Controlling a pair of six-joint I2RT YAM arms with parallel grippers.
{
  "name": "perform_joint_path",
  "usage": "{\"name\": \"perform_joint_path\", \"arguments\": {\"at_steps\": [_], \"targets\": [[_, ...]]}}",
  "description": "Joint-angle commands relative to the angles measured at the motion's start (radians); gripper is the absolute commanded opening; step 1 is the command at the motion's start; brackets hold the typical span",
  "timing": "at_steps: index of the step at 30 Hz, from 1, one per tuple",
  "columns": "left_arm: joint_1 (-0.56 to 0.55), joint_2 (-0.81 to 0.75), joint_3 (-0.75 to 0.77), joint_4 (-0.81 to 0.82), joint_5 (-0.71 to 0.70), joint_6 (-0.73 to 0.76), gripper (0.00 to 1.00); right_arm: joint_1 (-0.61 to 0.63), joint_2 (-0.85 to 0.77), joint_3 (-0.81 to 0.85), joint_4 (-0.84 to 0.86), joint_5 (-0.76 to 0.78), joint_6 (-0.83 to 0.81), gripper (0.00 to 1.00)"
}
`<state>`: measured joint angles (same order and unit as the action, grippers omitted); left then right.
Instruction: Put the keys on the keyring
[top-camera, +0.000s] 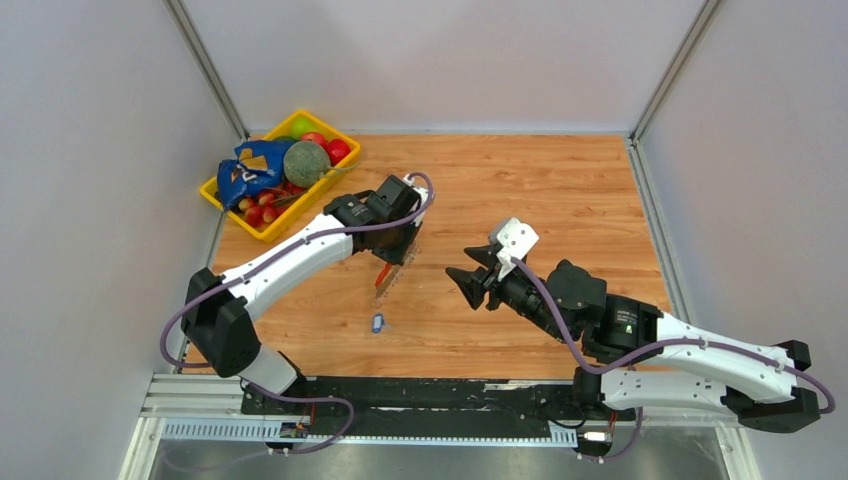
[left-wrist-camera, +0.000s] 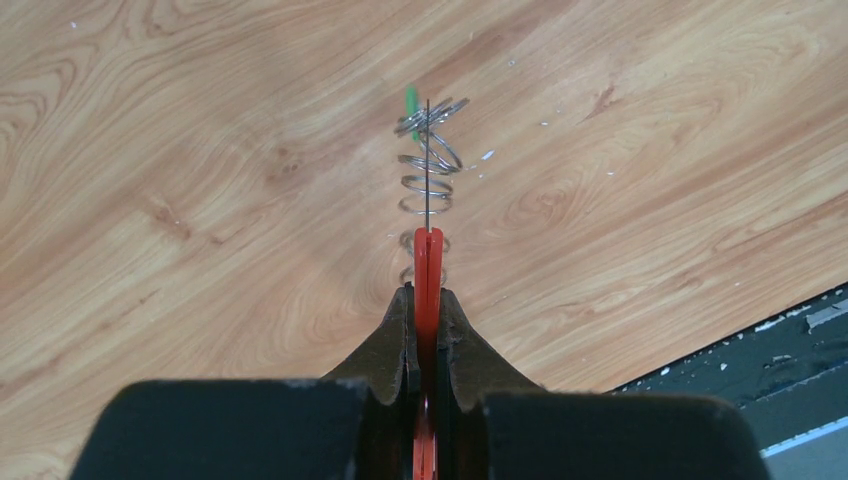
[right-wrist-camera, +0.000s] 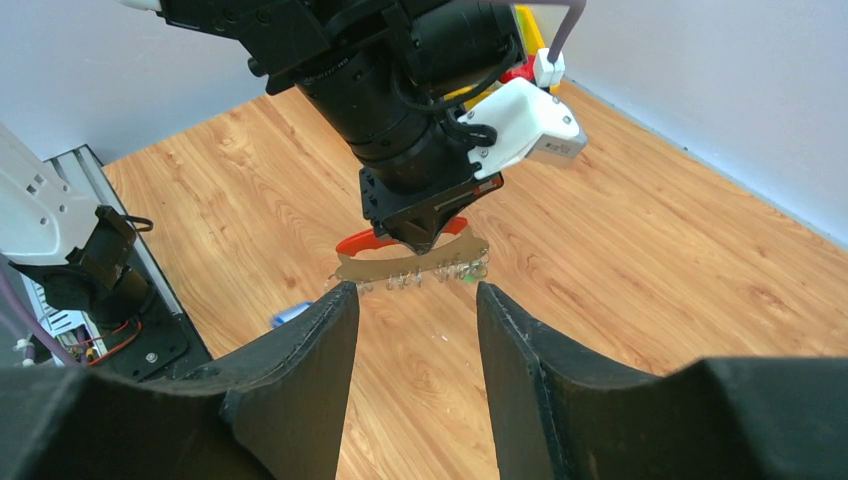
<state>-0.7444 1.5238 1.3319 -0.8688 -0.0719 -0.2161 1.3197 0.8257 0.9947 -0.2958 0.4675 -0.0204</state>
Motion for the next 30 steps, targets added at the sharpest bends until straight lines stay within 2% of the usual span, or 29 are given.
{"name": "perform_joint_path", "arguments": {"at_steps": [1, 9, 17, 23, 30], "targets": [[-0.001, -0.04, 0.061, -0.005, -0.001, 0.018, 0.0, -0.007, -0.022, -0.008, 0.0, 0.008, 0.051, 0.52], [-0.001, 0.004, 0.067, 0.086, 0.104, -0.022, 0.0, -0.008, -0.045, -0.044, 0.0, 0.012, 0.097, 0.52], [-0.013, 0.08, 0.099, 0.289, 0.402, -0.105, 0.0, -0.008, -0.097, -0.087, -0.001, -0.005, 0.146, 0.51], [-0.014, 0.175, 0.126, 0.485, 0.631, -0.235, 0.0, -0.008, -0.138, -0.108, 0.0, 0.009, 0.177, 0.52], [-0.008, 0.314, 0.152, 0.525, 0.615, -0.297, 0.0, -0.008, -0.132, -0.115, -0.001, -0.019, 0.202, 0.52]]}}
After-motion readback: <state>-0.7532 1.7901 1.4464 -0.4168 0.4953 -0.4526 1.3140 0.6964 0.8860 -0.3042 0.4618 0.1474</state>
